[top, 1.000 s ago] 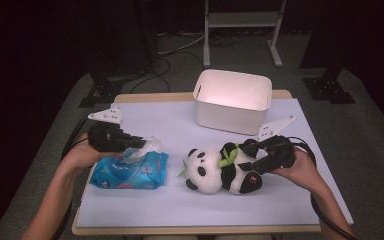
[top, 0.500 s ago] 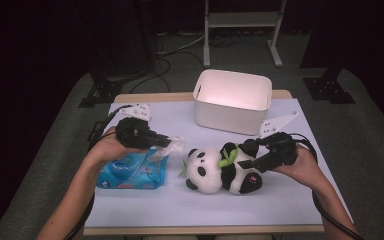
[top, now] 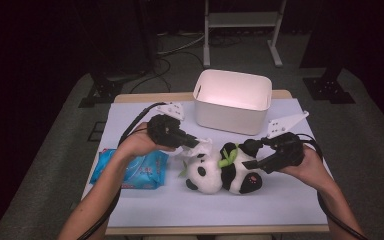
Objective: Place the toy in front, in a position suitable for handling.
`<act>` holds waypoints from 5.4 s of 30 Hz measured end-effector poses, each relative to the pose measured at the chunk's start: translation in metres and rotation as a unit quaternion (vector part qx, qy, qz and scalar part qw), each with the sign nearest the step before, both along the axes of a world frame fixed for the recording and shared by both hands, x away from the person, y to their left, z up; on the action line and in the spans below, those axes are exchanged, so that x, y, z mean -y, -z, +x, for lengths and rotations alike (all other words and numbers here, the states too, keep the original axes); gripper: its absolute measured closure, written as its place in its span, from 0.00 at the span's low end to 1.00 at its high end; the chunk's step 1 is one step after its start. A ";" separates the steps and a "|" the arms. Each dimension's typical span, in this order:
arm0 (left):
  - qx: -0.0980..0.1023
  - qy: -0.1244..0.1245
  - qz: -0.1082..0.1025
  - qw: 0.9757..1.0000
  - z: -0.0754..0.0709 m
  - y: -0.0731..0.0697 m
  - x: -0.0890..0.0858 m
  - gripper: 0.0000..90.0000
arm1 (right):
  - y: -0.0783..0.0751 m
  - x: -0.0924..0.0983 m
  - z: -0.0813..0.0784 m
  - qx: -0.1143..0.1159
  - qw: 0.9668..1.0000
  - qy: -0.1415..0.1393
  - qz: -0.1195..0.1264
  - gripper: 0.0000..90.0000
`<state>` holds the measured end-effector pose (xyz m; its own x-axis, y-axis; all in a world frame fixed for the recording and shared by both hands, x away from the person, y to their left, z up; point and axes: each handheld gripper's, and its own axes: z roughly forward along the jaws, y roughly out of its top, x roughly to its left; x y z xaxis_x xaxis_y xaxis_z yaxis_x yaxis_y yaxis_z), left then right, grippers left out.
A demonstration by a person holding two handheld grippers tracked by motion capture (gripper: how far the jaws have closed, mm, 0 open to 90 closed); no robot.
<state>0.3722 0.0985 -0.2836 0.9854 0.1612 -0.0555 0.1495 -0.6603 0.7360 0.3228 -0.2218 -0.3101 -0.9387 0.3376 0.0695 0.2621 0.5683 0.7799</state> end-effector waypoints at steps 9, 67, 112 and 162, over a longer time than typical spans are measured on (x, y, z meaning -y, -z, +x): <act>-0.012 0.036 0.011 0.999 0.001 0.008 0.042 0.96 | -0.003 0.001 -0.001 0.001 1.000 -0.007 0.007 0.37; -0.047 0.000 -0.004 0.999 0.002 0.070 -0.012 0.65 | 0.004 0.020 0.006 -0.040 0.995 0.012 -0.095 0.54; -0.062 -0.010 0.000 0.998 0.001 0.096 -0.003 0.37 | 0.035 -0.016 0.004 -0.015 0.991 -0.032 -0.130 0.91; -0.021 -0.017 -0.010 1.000 -0.019 0.100 -0.003 0.37 | 0.049 0.014 -0.005 -0.039 0.990 0.009 -0.138 0.91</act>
